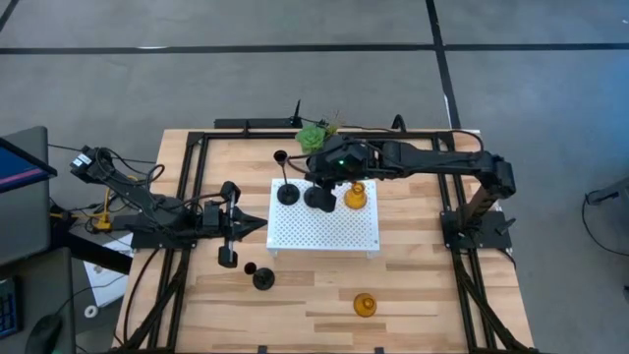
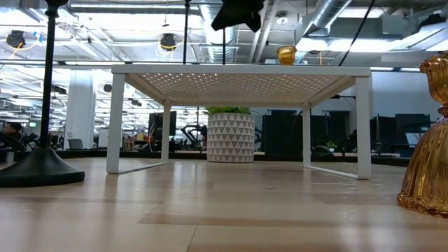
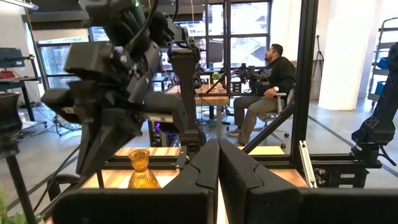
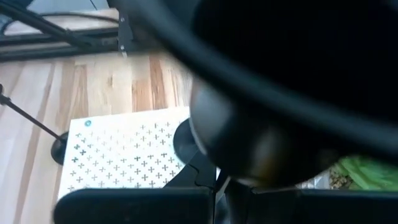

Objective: Pick & Place candle stick holders
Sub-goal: Put the top black candle holder on the shelf

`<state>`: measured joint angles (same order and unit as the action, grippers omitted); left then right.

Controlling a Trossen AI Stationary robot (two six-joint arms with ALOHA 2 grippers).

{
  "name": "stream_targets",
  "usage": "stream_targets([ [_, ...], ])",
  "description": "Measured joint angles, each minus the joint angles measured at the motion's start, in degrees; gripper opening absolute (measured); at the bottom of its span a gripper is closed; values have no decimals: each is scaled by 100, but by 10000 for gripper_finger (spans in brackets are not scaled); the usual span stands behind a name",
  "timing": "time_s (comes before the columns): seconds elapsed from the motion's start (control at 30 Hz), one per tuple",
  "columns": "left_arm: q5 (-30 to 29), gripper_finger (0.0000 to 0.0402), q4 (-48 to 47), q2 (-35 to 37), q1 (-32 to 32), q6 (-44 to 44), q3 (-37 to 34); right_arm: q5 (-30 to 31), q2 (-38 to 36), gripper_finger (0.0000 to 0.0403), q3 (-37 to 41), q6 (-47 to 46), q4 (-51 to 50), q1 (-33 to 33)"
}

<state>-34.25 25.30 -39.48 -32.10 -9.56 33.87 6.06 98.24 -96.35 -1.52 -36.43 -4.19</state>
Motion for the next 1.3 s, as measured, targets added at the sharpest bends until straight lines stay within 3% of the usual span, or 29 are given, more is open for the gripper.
stream_targets([
  [0.7, -1, 7, 0, 0, 0, 0, 0, 152, -16, 6, -3, -104, -180, -17],
  [1.07, -1, 7, 0, 0, 1, 0, 0, 133, -7, 81, 2, -17, -281, -1],
  [1.3, 0, 7, -1, 0, 1, 0, 0, 142, -7, 151, -87, 3, -584, -17],
])
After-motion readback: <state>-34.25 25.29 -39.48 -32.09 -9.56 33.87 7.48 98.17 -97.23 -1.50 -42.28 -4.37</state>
